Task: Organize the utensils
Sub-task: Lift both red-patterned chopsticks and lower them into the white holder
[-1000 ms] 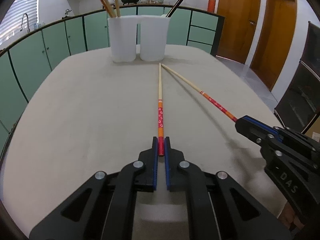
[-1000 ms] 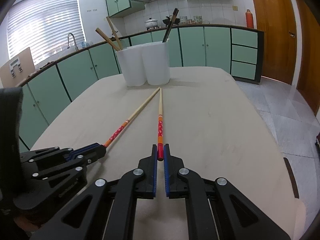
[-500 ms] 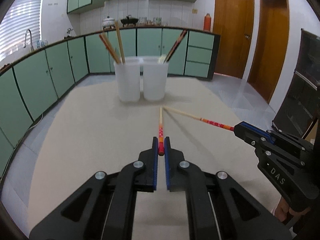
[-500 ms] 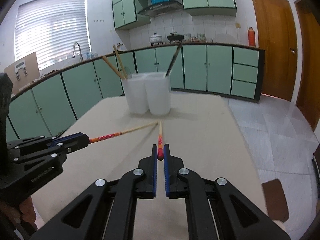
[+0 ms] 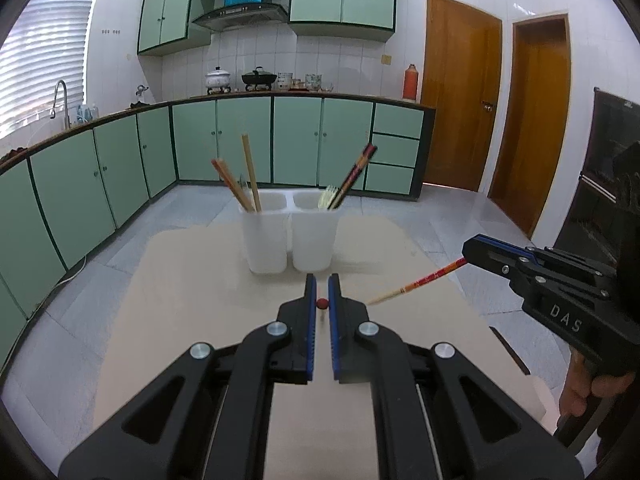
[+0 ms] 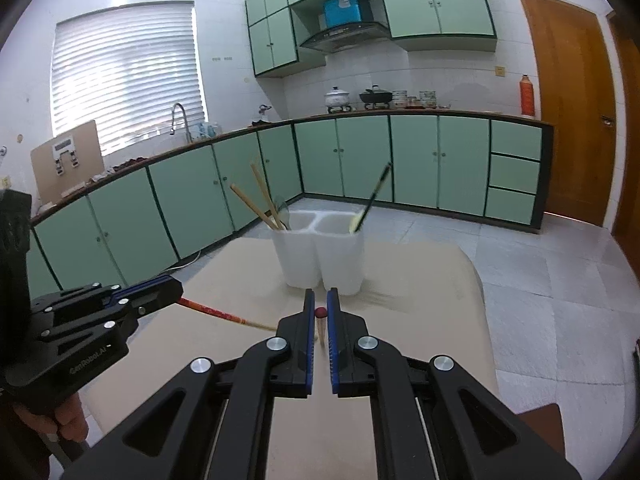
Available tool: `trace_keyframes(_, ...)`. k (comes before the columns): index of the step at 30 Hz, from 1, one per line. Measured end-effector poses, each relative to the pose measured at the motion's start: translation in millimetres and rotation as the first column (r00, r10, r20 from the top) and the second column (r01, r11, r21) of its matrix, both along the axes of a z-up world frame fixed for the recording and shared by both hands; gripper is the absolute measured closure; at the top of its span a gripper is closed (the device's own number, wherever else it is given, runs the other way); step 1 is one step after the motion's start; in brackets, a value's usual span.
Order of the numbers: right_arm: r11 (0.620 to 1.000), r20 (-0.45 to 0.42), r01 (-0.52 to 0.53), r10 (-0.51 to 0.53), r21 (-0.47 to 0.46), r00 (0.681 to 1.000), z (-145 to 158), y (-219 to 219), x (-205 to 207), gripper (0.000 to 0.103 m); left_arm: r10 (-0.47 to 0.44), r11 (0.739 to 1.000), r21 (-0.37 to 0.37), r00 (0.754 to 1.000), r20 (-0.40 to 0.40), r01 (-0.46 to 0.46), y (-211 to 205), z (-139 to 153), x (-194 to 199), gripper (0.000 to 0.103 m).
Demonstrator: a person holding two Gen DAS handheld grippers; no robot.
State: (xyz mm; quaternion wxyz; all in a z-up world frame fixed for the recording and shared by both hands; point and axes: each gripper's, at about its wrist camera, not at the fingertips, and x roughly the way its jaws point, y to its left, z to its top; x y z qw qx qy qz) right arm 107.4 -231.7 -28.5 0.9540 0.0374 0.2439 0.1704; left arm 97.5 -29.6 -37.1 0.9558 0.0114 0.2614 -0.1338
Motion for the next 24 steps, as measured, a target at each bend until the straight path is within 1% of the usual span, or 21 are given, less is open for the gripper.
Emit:
trace_keyframes(6, 0.998, -0.016, -0.055, 0.055, -0.003, 0.998, 19, 3, 19, 0.097, -0.014, 1.000, -0.009, 1.000, 0.006, 0.014, 5, 19, 17, 0.098)
trace_keyframes(11, 0.995, -0.020, -0.096, 0.096, -0.024, 0.995, 30, 8, 31, 0.097, -0.028, 1.000, 0.000, 1.000, 0.014, 0.028, 6, 29, 25, 0.098)
trace_keyframes(18, 0.990, -0.034, -0.143, 0.142, -0.008, 0.989, 41, 3, 47, 0.097, -0.048, 0.999, -0.003, 0.999, 0.018, 0.048, 8, 39, 33, 0.098)
trace_keyframes(24, 0.985, -0.022, -0.170, 0.170, -0.005, 0.985, 58, -2, 60, 0.097, -0.062, 0.998, -0.007, 0.997, 0.045, 0.063, 10, 54, 41, 0.098)
